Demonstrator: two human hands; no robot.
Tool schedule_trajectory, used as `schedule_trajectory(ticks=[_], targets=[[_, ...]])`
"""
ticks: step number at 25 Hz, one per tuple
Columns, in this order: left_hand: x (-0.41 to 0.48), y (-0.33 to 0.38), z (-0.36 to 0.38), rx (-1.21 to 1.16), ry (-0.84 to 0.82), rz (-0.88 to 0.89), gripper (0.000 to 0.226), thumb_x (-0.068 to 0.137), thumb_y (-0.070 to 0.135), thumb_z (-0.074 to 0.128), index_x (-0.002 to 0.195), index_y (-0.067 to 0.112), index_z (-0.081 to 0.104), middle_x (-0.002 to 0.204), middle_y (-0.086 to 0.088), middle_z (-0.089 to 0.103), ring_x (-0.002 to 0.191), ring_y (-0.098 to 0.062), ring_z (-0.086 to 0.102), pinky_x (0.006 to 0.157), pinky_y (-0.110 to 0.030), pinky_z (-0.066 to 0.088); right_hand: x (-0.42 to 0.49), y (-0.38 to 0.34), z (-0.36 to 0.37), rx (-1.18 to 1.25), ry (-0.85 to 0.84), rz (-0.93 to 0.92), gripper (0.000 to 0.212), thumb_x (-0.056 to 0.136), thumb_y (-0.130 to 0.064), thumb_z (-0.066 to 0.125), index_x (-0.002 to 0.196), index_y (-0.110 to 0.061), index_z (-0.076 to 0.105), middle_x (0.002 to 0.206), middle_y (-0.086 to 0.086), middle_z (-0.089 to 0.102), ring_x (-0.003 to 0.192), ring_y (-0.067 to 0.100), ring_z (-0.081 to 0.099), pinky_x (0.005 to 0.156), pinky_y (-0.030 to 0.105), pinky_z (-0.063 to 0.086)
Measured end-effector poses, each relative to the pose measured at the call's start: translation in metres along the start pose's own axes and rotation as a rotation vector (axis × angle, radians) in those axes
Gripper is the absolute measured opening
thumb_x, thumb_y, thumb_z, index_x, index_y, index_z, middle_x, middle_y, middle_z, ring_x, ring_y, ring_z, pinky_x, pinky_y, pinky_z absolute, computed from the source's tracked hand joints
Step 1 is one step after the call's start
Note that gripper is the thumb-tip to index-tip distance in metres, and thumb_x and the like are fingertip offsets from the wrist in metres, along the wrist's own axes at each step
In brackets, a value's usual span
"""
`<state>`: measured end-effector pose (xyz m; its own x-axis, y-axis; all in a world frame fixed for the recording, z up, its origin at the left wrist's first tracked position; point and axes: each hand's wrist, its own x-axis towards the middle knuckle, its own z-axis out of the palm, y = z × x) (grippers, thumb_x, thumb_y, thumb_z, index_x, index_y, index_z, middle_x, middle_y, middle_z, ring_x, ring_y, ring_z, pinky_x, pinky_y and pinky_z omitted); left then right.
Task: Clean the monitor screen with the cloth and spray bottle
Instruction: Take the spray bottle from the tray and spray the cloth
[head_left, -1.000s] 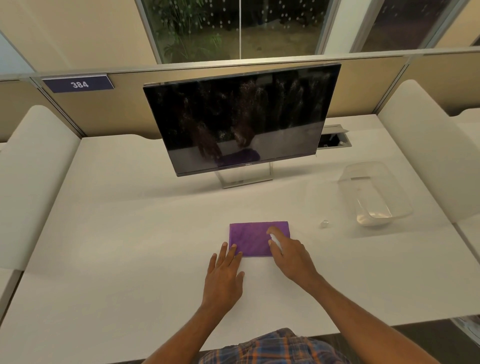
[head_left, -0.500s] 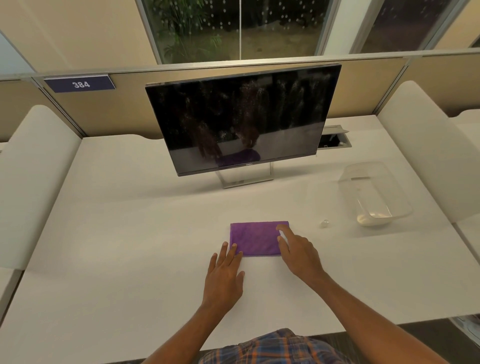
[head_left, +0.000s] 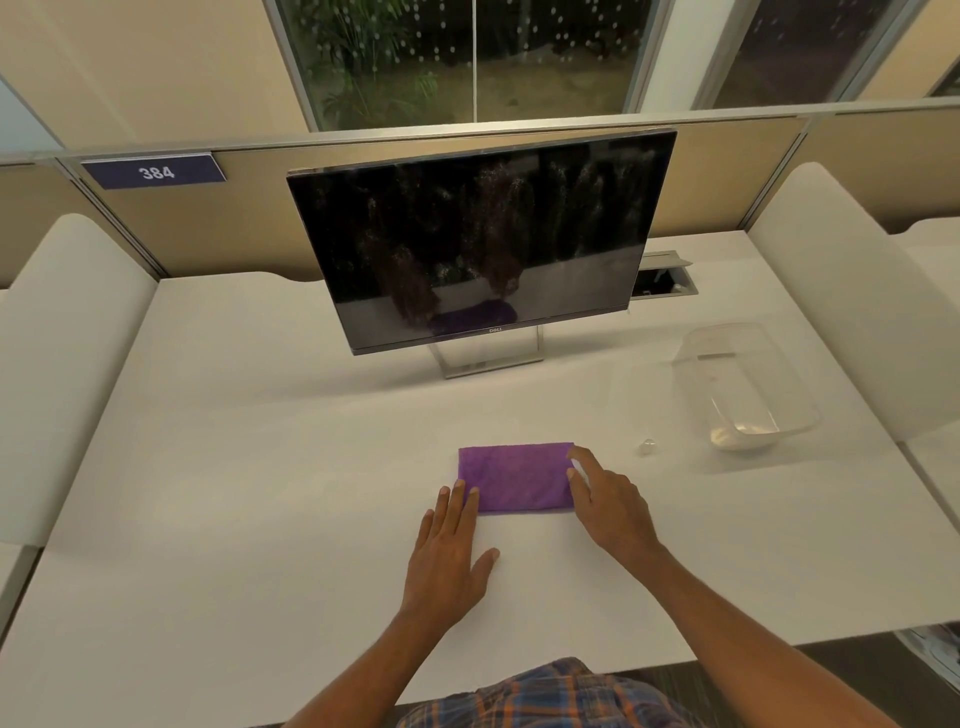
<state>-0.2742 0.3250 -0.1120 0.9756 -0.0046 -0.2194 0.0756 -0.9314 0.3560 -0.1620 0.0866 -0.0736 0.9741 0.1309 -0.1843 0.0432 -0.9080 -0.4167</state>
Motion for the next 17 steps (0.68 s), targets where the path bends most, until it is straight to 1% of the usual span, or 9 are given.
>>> schedule_trajectory(ticks=[3, 5, 7, 9, 11, 13, 17], targets=[[-0.002, -0.003, 0.003, 0.035, -0.014, 0.026, 0.098, 0.101, 0.07, 0.039, 0.166, 0.026, -0.018, 0.173, -0.001, -0.028, 0.162, -0.026, -0.023, 0.133, -0.043, -0.002, 0.001, -0.002, -0.001, -0.004, -0.003, -0.035, 0.043, 0.113, -0.041, 0.038, 0.156, -0.033, 0.042, 0.103, 0.005, 0.076, 0.094, 0.028, 0.072, 0.072, 0.035, 0.048], [-0.004, -0.005, 0.004, 0.059, -0.004, 0.011, 0.107, 0.096, 0.076, 0.042, 0.165, 0.023, -0.02, 0.172, -0.006, -0.032, 0.16, -0.032, -0.028, 0.132, -0.047, -0.006, 0.002, -0.004, -0.001, -0.023, 0.005, -0.057, 0.043, 0.113, -0.041, 0.037, 0.155, -0.031, 0.044, 0.099, 0.006, 0.076, 0.091, 0.028, 0.072, 0.071, 0.036, 0.049], [-0.005, -0.007, 0.005, 0.059, -0.004, -0.017, 0.114, 0.093, 0.08, 0.043, 0.164, 0.021, -0.023, 0.171, -0.008, -0.034, 0.158, -0.036, -0.031, 0.131, -0.049, -0.009, 0.0, -0.005, 0.0, -0.048, 0.03, -0.061, 0.043, 0.113, -0.039, 0.038, 0.154, -0.028, 0.046, 0.094, 0.007, 0.075, 0.087, 0.029, 0.071, 0.068, 0.035, 0.047], [-0.007, -0.01, 0.007, 0.056, -0.015, -0.028, 0.116, 0.092, 0.084, 0.039, 0.163, 0.02, -0.027, 0.171, -0.008, -0.036, 0.158, -0.035, -0.032, 0.132, -0.048, -0.009, -0.001, -0.007, 0.001, -0.074, 0.052, -0.064, 0.044, 0.113, -0.039, 0.038, 0.156, -0.028, 0.046, 0.093, 0.007, 0.074, 0.085, 0.029, 0.071, 0.067, 0.035, 0.046], [-0.007, -0.013, 0.008, 0.059, -0.031, -0.033, 0.117, 0.091, 0.086, 0.035, 0.162, 0.019, -0.03, 0.171, -0.008, -0.036, 0.158, -0.034, -0.032, 0.133, -0.048, -0.007, -0.001, -0.012, 0.0, -0.099, 0.057, -0.071, 0.046, 0.114, -0.04, 0.036, 0.158, -0.031, 0.043, 0.096, 0.007, 0.073, 0.086, 0.028, 0.071, 0.068, 0.036, 0.049], [-0.006, -0.013, 0.008, 0.059, -0.039, -0.031, 0.118, 0.091, 0.087, 0.035, 0.162, 0.018, -0.03, 0.171, -0.009, -0.034, 0.159, -0.033, -0.031, 0.134, -0.049, -0.005, 0.001, -0.015, -0.002, -0.105, 0.048, -0.104, 0.046, 0.114, -0.042, 0.035, 0.159, -0.033, 0.041, 0.099, 0.006, 0.074, 0.087, 0.026, 0.072, 0.07, 0.035, 0.051], [-0.006, -0.013, 0.009, 0.057, -0.057, -0.025, 0.118, 0.092, 0.086, 0.037, 0.161, 0.017, -0.03, 0.172, -0.01, -0.03, 0.16, -0.034, -0.027, 0.134, -0.05, -0.003, 0.0, -0.021, 0.001, -0.025, 0.041, -0.108, 0.042, 0.114, -0.039, 0.038, 0.152, -0.027, 0.051, 0.099, 0.008, 0.078, 0.092, 0.029, 0.073, 0.071, 0.032, 0.044]])
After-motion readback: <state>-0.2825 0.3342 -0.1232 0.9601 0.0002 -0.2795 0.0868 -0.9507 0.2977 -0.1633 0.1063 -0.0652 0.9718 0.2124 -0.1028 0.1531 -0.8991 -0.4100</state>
